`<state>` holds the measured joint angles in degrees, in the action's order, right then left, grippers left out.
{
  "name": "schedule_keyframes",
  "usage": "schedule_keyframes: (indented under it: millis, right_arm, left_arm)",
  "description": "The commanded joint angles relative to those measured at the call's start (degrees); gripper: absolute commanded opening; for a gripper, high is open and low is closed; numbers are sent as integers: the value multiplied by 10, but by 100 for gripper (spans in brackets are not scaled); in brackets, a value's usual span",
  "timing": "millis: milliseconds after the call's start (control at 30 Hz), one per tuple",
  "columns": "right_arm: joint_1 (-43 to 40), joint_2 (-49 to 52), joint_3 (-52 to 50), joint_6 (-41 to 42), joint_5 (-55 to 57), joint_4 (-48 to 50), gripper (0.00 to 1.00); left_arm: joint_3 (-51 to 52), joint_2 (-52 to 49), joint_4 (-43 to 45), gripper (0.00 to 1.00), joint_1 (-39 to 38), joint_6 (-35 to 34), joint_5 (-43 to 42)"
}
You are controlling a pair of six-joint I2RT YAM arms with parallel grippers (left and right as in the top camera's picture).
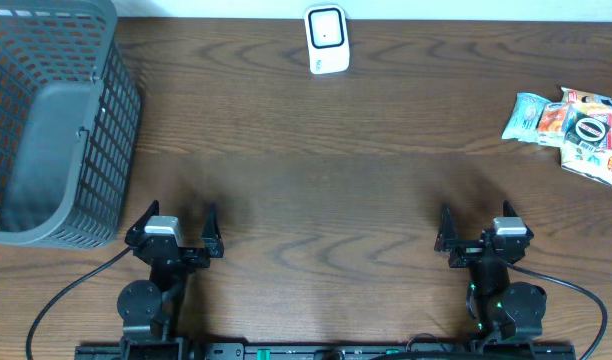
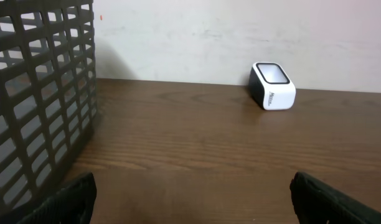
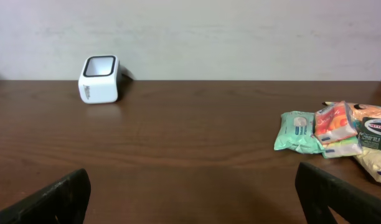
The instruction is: Scan the item barcode
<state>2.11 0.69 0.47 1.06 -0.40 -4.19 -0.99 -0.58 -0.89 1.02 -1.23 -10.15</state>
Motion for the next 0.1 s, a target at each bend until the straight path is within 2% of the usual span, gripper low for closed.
schedule_keyframes:
  millis: [0,67]
  right_arm:
    - [-3,-3,-2,0,0,-2,99]
    - [-3,-3,-2,0,0,-2,99]
  left_arm:
    - [8,4,-23,97,-2,10,-11]
    - [8,4,-23,97,-2,10,-11]
